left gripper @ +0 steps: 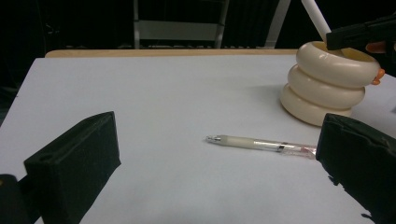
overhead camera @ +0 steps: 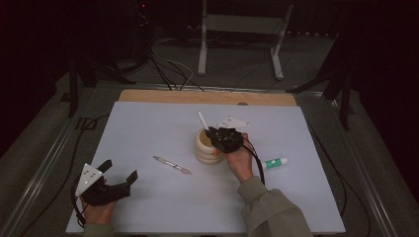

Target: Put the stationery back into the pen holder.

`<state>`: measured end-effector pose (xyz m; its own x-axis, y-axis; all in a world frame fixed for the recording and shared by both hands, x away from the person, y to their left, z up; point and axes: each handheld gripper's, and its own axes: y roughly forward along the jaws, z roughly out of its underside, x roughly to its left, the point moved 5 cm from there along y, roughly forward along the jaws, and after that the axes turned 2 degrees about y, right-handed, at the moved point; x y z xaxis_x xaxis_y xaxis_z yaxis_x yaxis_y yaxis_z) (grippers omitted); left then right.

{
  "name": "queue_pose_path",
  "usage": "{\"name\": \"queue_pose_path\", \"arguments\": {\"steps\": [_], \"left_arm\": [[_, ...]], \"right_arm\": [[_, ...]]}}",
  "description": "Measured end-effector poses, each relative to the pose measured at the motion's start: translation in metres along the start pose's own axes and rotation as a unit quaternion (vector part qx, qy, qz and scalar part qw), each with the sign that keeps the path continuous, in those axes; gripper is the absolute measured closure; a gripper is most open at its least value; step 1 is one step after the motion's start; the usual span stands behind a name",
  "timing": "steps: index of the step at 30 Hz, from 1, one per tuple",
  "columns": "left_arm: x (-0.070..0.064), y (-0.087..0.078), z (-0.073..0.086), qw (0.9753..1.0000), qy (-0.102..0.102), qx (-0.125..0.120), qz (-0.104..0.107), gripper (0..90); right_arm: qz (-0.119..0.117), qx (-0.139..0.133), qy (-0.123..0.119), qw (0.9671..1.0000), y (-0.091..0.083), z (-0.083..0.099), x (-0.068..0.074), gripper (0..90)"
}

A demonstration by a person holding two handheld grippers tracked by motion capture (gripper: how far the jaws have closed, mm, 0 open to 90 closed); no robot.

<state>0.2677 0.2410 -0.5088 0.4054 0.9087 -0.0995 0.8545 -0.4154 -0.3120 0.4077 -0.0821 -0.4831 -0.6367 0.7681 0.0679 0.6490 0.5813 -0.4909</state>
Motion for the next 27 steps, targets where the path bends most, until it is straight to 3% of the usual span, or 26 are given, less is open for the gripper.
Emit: {"name": "queue_pose_path", "arguments": {"steps": [1,5,9,12,16,27], "left_arm": [[0.0,0.0,0.0,1.0,0.0,0.0,0.0,0.1],[0.001,0.0,0.0,1.0,-0.001,-0.001,-0.001,0.1],[0.0,0.0,0.0,1.0,0.0,-0.001,-0.001,0.2],[0.0,0.0,0.0,1.0,-0.001,0.0,-0.001,0.2],[0.0,0.0,0.0,1.0,0.0,0.0,-0.001,0.2],[0.0,0.0,0.0,1.0,-0.001,0.0,-0.001,0.1]], "right_arm": [[-0.004,-0.005,0.0,1.0,-0.001,0.0,0.0,75.0],[-0.02,-0.02,0.019,0.9994,-0.005,-0.003,0.001,35.7],[-0.02,-0.023,0.022,0.9993,-0.009,-0.005,-0.001,16.1],[-0.021,-0.015,0.023,0.9994,-0.01,-0.005,-0.001,6.2],[-0.028,-0.001,0.025,0.9993,-0.011,-0.004,-0.002,1.6],[-0.045,0.014,0.023,0.9986,-0.018,-0.003,-0.005,0.0]]}}
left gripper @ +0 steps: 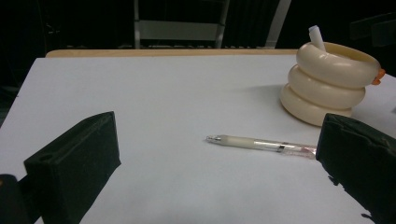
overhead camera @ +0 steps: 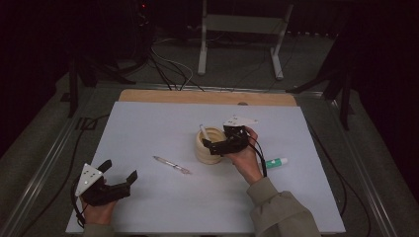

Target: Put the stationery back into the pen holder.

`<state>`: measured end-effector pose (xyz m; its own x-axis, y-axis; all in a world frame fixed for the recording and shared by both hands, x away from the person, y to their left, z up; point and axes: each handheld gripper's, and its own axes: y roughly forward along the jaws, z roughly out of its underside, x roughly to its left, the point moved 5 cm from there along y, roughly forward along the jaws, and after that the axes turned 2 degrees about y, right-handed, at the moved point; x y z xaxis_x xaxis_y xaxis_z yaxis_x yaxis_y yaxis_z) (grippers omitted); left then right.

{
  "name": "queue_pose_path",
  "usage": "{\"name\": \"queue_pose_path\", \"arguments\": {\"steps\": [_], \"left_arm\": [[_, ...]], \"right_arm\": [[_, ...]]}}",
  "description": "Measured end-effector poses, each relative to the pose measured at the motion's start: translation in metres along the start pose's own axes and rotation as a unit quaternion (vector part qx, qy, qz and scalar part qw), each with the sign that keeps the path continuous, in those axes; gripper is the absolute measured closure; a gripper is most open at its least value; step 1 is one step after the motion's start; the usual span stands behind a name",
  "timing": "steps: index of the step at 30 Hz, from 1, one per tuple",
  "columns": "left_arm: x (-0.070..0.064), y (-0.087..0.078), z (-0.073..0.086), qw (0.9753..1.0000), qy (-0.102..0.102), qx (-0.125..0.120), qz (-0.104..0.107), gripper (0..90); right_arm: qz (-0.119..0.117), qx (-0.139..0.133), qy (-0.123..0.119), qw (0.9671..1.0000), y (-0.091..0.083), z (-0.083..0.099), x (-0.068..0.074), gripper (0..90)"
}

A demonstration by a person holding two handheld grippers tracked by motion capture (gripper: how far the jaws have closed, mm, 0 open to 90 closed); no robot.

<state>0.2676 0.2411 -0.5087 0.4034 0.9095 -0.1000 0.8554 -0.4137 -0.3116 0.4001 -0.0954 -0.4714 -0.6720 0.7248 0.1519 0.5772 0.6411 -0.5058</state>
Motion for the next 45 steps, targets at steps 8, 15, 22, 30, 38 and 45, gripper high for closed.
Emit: {"name": "queue_pose_path", "arguments": {"steps": [8,15,22,30,38,45], "left_arm": [[0.0,0.0,0.0,1.0,0.0,0.0,0.001,0.2],[0.001,-0.001,-0.001,1.0,-0.003,-0.001,0.0,0.1],[0.001,-0.001,-0.001,1.0,-0.003,0.0,-0.001,0.1],[-0.001,0.0,-0.002,1.0,0.002,0.006,0.002,0.2],[-0.002,0.0,-0.004,1.0,-0.005,0.007,0.004,0.2],[-0.002,0.0,-0.004,0.9999,-0.007,0.008,0.004,0.2]], "right_arm": [[-0.013,0.016,-0.006,0.9998,-0.011,0.0,-0.005,0.0],[-0.009,0.011,-0.02,0.9997,-0.019,-0.002,-0.009,0.8],[-0.012,0.002,-0.031,0.9994,-0.026,-0.002,-0.013,0.9],[-0.006,0.025,-0.028,0.9993,-0.034,0.001,-0.021,0.9],[0.002,0.037,-0.029,0.9989,-0.043,0.003,-0.032,1.3],[0.015,0.039,-0.028,0.9987,-0.052,0.004,-0.043,2.6]]}}
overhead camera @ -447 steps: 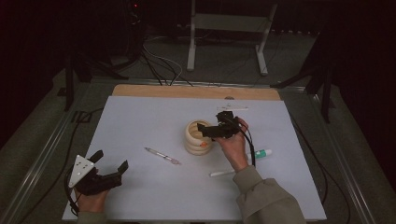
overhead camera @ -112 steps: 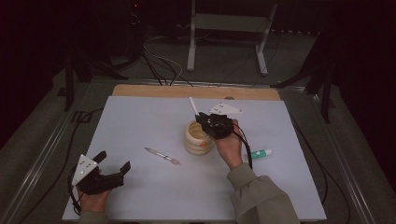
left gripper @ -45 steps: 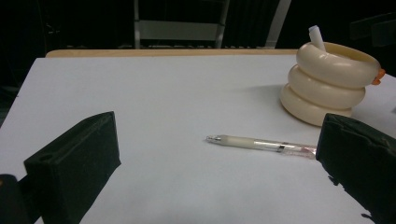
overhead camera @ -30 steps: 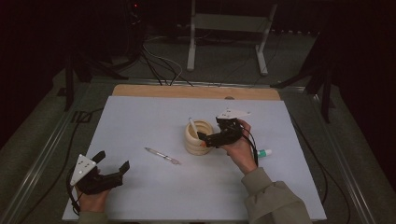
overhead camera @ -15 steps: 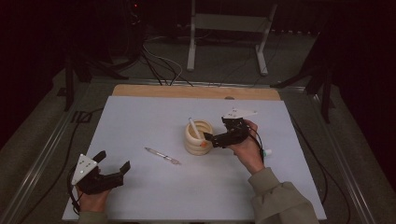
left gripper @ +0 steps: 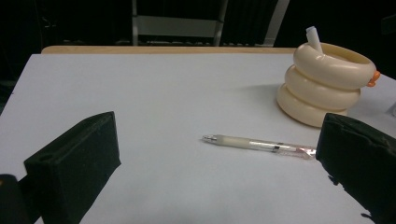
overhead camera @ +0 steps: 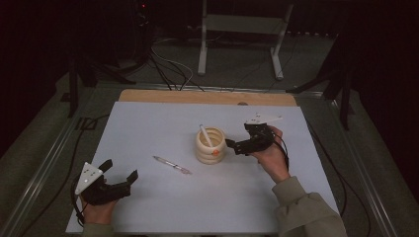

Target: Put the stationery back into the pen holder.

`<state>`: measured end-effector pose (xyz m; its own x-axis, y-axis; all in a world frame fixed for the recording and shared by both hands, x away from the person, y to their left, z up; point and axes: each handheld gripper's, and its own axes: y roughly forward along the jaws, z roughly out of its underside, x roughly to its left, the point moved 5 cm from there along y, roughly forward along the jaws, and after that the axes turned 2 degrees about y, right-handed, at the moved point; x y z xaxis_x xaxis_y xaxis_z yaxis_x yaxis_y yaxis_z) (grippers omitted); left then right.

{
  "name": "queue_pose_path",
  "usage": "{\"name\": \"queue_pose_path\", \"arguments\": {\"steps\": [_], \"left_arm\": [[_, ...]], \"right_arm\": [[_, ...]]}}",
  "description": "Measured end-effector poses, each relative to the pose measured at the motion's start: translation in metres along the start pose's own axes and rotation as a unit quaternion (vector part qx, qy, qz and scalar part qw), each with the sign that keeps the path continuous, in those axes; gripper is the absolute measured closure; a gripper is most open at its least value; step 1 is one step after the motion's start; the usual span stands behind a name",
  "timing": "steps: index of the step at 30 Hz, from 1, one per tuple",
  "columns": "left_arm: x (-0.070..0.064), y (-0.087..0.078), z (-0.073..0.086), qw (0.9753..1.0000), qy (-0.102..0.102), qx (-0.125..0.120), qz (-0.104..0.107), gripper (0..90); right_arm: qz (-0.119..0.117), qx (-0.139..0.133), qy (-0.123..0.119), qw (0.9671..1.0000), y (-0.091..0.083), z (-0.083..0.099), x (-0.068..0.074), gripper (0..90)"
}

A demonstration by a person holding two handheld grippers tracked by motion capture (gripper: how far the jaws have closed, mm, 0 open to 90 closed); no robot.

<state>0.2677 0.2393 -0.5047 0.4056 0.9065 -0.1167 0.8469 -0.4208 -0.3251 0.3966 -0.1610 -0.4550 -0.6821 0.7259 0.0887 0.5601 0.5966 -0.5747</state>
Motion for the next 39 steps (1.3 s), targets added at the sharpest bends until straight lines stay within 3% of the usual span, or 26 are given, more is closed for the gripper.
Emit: {"name": "queue_pose_path", "arguments": {"steps": [15,26,39], "left_arm": [[0.001,-0.001,0.001,1.0,0.001,-0.002,-0.002,0.1],[0.0,0.001,0.002,1.0,0.002,0.0,0.0,0.1],[0.0,0.001,0.003,1.0,0.001,0.002,0.0,0.1]], "right_arm": [[0.015,0.037,-0.004,0.9992,-0.017,0.015,-0.029,2.5],[0.031,0.074,-0.001,0.9968,-0.04,0.039,-0.06,2.5],[0.024,0.112,0.002,0.9934,-0.053,0.071,-0.084,2.5]]}}
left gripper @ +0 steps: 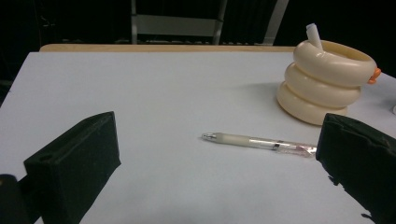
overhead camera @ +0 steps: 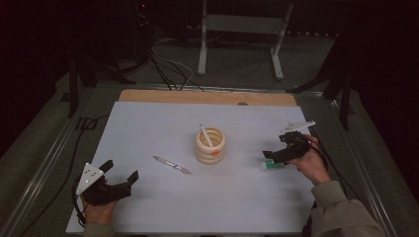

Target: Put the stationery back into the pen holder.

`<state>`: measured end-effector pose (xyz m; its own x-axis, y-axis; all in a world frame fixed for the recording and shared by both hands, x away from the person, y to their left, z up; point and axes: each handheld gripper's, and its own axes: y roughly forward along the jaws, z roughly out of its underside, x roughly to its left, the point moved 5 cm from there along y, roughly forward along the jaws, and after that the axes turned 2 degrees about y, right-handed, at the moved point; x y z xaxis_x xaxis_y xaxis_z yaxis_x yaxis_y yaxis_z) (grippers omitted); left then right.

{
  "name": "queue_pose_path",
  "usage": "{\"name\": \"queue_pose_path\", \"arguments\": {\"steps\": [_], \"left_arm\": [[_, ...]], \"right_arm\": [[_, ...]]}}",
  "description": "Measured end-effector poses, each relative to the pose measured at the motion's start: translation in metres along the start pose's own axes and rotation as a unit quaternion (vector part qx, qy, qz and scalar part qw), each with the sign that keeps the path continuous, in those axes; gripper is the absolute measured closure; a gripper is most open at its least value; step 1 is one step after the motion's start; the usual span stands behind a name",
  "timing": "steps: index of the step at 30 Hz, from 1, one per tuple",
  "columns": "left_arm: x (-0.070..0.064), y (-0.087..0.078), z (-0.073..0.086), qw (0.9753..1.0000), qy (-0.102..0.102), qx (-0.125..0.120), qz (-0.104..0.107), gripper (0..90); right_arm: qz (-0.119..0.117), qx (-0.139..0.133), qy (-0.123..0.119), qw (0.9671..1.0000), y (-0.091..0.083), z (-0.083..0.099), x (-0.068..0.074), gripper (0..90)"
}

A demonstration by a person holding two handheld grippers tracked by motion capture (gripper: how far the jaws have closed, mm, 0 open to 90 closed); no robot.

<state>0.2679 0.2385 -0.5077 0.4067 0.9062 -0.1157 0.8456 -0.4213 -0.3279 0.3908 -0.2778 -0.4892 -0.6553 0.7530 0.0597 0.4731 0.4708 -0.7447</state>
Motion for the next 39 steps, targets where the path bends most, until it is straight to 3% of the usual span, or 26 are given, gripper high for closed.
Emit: {"name": "queue_pose_path", "arguments": {"steps": [10,18,28,30,33,35,36,39], "left_arm": [[0.0,0.0,0.0,1.0,0.0,0.0,0.0,0.1],[0.0,0.0,0.0,1.0,-0.002,0.0,0.001,0.1],[0.0,0.0,0.0,1.0,-0.001,0.0,0.001,0.1],[0.0,0.0,0.0,1.0,-0.001,0.0,0.001,0.1],[0.0,0.0,0.0,1.0,-0.001,-0.001,0.001,0.1],[0.0,0.0,0.0,1.0,-0.001,-0.001,0.001,0.1],[0.0,0.0,0.0,1.0,-0.001,0.0,0.001,0.1],[-0.001,0.0,0.0,1.0,-0.001,0.0,0.001,0.1]], "right_arm": [[0.0,0.052,-0.021,0.9984,0.006,0.02,-0.007,4.7],[-0.017,0.082,-0.024,0.9962,0.012,0.033,-0.011,5.3],[-0.038,0.095,-0.039,0.9939,0.018,0.037,-0.007,7.0],[-0.026,0.1,-0.042,0.9938,0.021,0.04,-0.006,16.4],[-0.018,0.124,-0.068,0.9898,0.026,0.047,-0.002,29.3],[-0.012,0.14,-0.089,0.9861,0.026,0.05,0.001,54.0],[-0.023,0.152,-0.09,0.984,0.027,0.053,0.002,62.0],[-0.026,0.158,-0.087,0.9832,0.025,0.053,0.006,65.4]]}}
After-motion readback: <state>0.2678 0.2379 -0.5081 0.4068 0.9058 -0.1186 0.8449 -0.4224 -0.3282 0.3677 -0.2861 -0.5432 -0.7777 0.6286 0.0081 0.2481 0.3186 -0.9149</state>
